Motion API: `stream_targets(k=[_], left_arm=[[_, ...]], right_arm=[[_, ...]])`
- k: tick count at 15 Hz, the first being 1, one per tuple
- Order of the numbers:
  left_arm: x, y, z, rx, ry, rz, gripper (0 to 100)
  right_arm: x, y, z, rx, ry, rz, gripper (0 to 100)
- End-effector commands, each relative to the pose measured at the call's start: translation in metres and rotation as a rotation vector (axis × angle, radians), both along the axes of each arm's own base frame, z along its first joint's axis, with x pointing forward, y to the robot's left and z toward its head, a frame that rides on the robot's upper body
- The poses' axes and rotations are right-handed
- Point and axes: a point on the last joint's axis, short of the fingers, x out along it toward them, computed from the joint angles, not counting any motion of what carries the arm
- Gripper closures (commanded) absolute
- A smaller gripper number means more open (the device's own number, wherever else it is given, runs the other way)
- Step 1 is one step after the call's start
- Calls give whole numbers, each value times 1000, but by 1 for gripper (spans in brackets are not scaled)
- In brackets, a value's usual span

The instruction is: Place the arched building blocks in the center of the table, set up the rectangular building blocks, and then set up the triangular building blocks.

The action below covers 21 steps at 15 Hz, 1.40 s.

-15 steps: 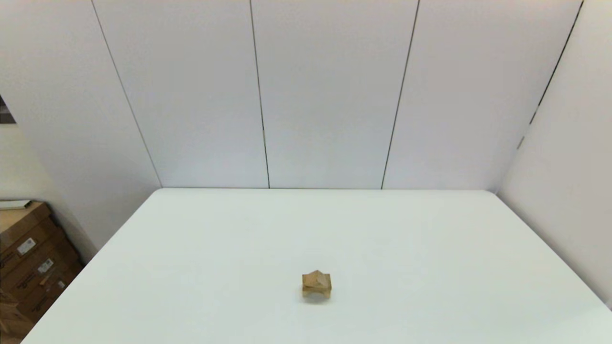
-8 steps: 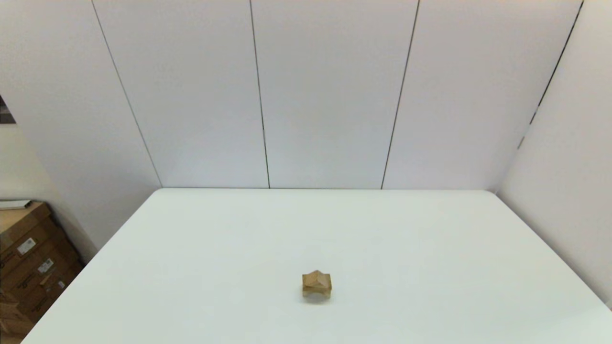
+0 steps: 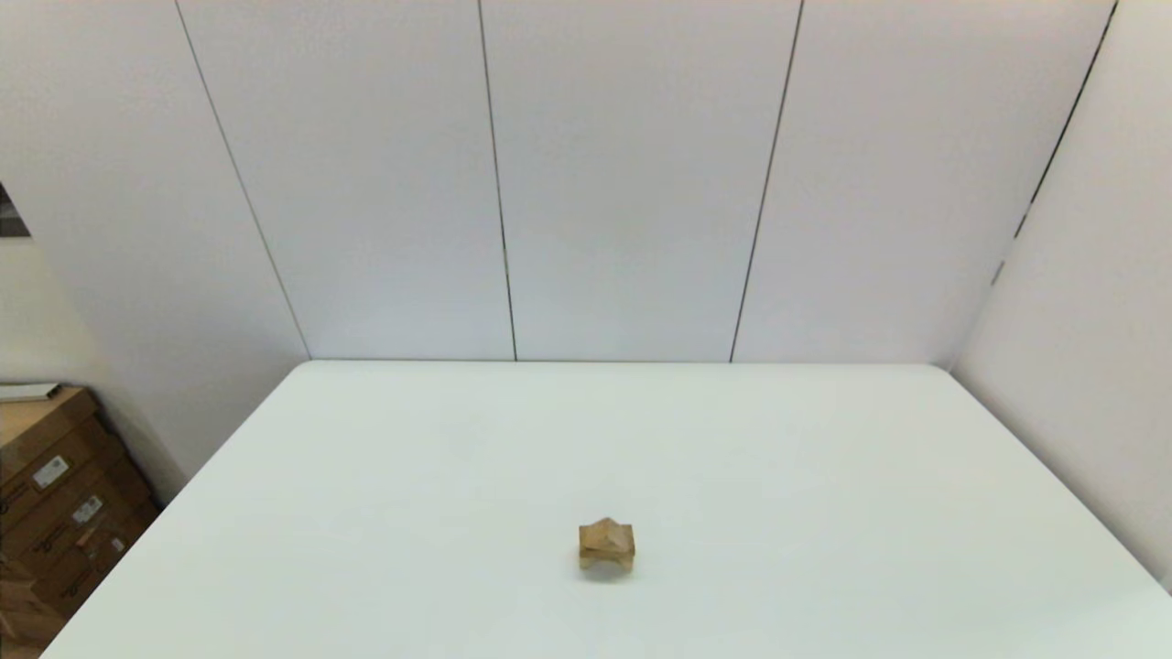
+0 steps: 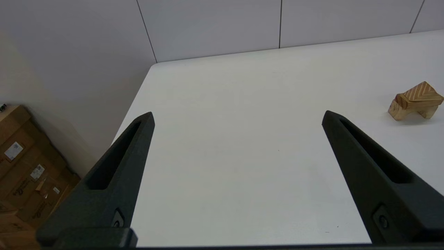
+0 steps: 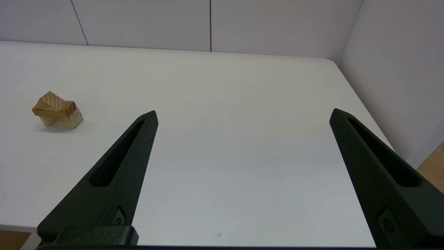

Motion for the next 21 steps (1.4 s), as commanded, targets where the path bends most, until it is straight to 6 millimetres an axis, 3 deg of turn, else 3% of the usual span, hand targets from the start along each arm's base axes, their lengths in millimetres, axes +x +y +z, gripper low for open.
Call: stream_targets(k=[1, 21], left_arm=[[0, 0, 0, 1, 2, -1, 0], [0, 0, 0, 1, 2, -1, 0]], right_arm=[[0, 0, 0, 0, 1, 1, 0], [0, 0, 0, 10, 0, -10, 0]])
